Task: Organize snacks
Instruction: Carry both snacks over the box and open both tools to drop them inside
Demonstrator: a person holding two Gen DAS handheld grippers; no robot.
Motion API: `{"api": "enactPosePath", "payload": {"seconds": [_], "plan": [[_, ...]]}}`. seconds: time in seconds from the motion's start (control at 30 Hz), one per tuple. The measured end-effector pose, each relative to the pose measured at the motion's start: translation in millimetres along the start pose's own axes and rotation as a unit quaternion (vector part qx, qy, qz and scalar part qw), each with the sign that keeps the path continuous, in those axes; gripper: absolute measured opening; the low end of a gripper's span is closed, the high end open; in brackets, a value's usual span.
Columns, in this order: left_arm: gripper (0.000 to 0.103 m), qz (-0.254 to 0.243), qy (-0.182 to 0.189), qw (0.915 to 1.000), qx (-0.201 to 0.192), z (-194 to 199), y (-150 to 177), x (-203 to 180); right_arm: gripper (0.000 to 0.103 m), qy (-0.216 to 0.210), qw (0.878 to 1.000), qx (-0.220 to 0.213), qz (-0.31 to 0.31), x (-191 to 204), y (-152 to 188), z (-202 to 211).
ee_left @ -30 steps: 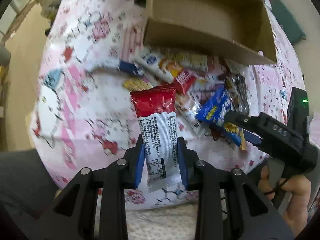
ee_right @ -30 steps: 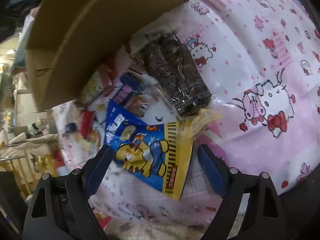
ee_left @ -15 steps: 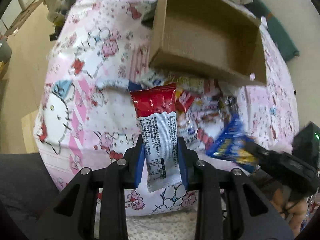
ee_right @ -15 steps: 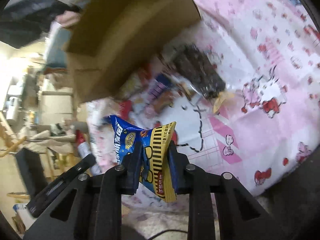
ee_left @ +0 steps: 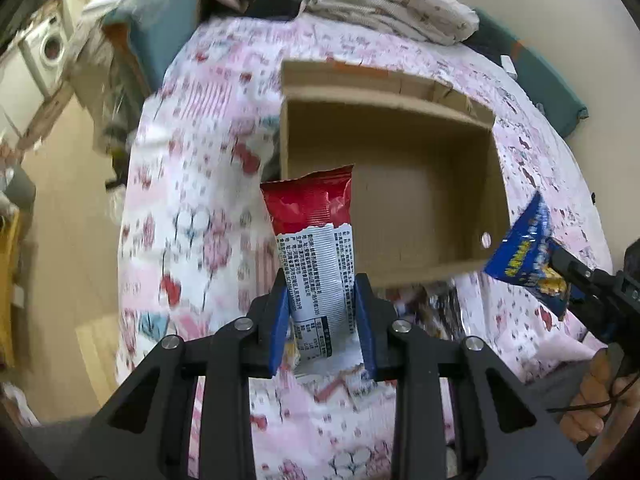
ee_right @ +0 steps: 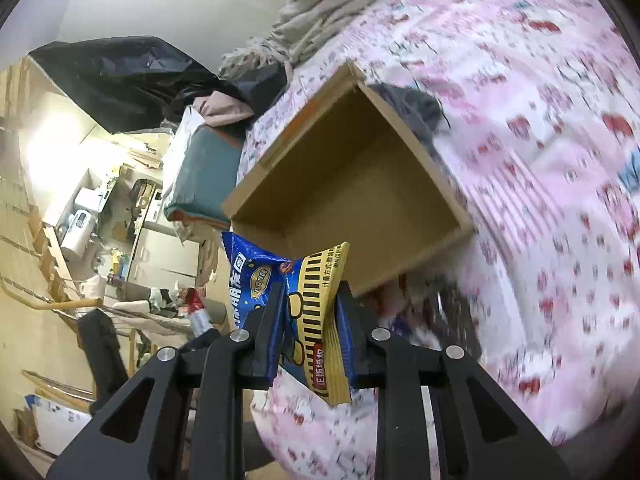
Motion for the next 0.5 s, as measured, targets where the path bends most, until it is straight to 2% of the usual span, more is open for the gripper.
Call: {"api": "enactPosePath", "payload": {"seconds": [0.23,0.5], "plan": [[0.026,-0.046,-0.039,0.9976,-0.035,-23,-41,-6,0.025,0.024,0.999,-0.006,0.032,0,-19,-36],[0.026,-0.073,-0.044,0.9956,-0.04,-57,-58,-13,0.025,0.032,0.999,0.01,0.035,-5,-32,-62]]}}
Point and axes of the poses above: each gripper's, at about its wrist camera, not at the fingertips, and z roughly against the way its jaws point, x to its left, y to its underside, the point moved 10 cm from there along -z, roughly the way its jaws point, and after that the axes turned 12 degrees about y, right-handed, at the moved point
